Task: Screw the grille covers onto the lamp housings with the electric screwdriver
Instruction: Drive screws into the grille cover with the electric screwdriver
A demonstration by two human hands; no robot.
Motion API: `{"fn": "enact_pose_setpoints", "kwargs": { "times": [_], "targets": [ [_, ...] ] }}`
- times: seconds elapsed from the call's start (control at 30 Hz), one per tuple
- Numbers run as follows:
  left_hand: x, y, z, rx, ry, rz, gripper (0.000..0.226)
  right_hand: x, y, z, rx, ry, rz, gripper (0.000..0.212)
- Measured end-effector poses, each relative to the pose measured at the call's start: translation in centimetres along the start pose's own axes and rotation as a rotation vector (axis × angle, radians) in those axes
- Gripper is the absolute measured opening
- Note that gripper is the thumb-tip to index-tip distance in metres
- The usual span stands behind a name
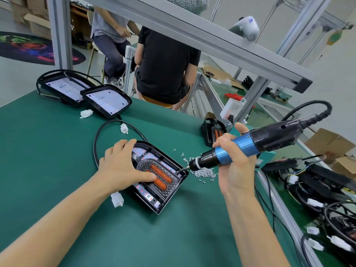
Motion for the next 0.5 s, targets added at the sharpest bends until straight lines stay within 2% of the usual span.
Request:
{"fn": "enact_pose_setpoints", "kwargs": {
  "times": [0.4,0.5],
  "targets": [
    [-1.0,0.1,-0.5,-0.042,-0.061,-0.088,0.114,-0.8,-1.1,0.0,0.077,-0.04,0.025,0.043],
    [-1.0,0.1,-0.4,-0.039,-0.054,-0.105,0.113,-1.2,-1.3,-0.3,0.093,-0.025,-0.034,0.043]
  ]
}}
Point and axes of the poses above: each hand's wrist, its own z-axis towards the middle knuckle, its own y-axis out of the back of the hand, x = y × z, the point moved 10 cm from there along z, towards the middle knuckle, and after that the axes turned 10 degrees about y, right-handed, at the moved point
